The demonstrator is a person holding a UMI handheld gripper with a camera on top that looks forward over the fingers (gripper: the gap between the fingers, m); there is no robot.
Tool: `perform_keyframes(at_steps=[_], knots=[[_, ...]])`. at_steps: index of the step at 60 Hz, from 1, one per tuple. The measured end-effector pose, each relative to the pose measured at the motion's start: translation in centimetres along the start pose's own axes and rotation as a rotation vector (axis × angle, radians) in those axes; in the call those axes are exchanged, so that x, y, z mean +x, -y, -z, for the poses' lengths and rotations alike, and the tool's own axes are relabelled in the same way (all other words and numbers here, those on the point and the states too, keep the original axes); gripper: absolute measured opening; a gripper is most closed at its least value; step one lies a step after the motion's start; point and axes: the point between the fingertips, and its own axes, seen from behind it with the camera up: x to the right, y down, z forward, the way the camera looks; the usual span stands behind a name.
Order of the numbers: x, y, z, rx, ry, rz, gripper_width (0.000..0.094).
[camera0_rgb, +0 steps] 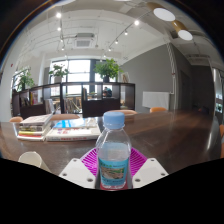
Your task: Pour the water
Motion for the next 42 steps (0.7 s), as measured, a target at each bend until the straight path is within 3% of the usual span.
perform_keyframes(at_steps=[8, 15, 19, 30, 42], knots=[[-0.4, -0.5, -0.8, -0.009, -0.002, -0.018, 0.0462], [-0.2, -2.8, 0.3, -0.094, 0.003, 0.007, 0.0719], [-0.3, -3.9, 0.8, -0.132, 0.010, 0.031, 0.0794], [-1.4, -5.1, 6.4, -0.170, 0.001, 0.055, 0.0810], [-5.9, -4.5, 14.8, -0.150, 0.061, 0.070, 0.0813]])
